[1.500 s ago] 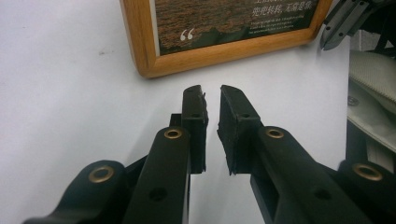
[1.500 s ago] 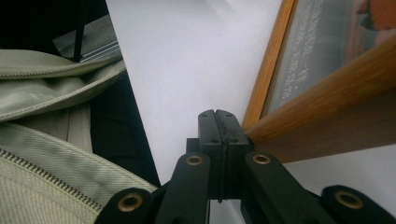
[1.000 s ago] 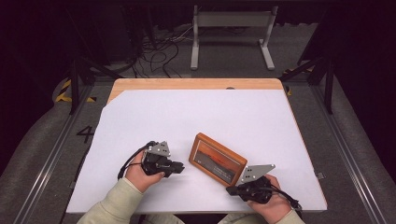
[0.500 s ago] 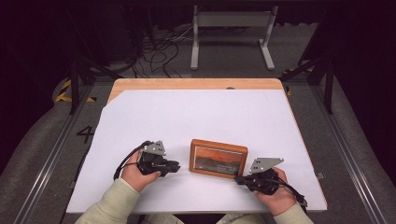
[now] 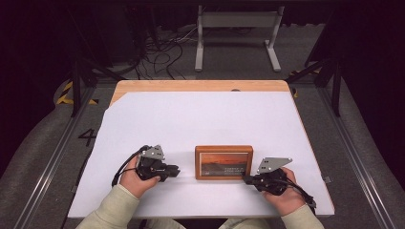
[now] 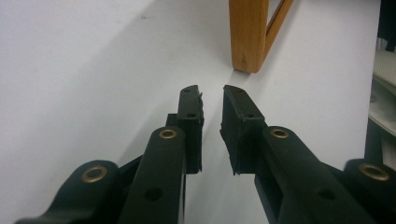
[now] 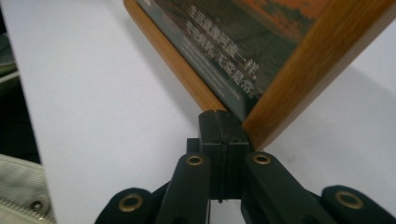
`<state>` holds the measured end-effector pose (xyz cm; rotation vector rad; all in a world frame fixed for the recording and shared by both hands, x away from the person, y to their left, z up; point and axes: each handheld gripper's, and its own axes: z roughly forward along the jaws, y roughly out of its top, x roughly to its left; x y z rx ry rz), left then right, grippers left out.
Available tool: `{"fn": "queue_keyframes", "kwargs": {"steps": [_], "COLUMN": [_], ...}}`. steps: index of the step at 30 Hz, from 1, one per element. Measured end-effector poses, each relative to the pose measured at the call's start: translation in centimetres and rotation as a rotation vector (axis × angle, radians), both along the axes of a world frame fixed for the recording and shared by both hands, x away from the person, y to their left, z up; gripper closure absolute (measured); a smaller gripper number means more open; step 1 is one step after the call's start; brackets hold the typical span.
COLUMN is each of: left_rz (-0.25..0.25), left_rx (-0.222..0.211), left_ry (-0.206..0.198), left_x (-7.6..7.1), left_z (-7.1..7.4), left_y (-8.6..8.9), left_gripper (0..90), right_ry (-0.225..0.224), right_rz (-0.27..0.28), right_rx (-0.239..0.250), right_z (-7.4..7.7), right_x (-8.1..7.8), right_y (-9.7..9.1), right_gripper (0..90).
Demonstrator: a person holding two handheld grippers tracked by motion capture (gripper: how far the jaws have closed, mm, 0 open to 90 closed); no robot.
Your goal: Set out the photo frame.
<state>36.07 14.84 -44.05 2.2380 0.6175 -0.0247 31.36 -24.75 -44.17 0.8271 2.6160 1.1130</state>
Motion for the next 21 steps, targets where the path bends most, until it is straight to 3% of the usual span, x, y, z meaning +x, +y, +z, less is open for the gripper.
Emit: {"fn": "queue_keyframes", "kwargs": {"steps": [3, 7, 8, 9, 21], "left_rz": [0.015, 0.039, 0.054, 0.075, 0.194], "left_rx": [-0.006, -0.017, -0.024, -0.030, -0.066], "left_ry": [-0.010, -0.021, -0.022, -0.020, -0.040], "left_x": [-0.2, -0.5, -0.6, -0.6, 0.1], "left_z": [0.2, 0.6, 0.7, 0.8, 1.8], "left_y": [0.3, 0.9, 1.2, 1.6, 4.3], "left_gripper": [72.2, 61.9, 61.9, 58.4, 50.7], "right_ry": [-0.005, -0.046, -0.063, -0.096, -0.154], "right_rz": [0.012, 0.014, 0.013, -0.009, -0.092], "right_rx": [0.024, 0.033, 0.037, 0.053, 0.092], "right_z": [1.0, 2.7, 3.2, 4.2, 6.9], "right_x": [-0.3, -0.9, -1.0, -1.0, 0.8], "right_y": [-0.3, -0.9, -1.1, -1.6, -4.1], "right_gripper": [90.0, 89.9, 86.9, 76.2, 56.0]}}
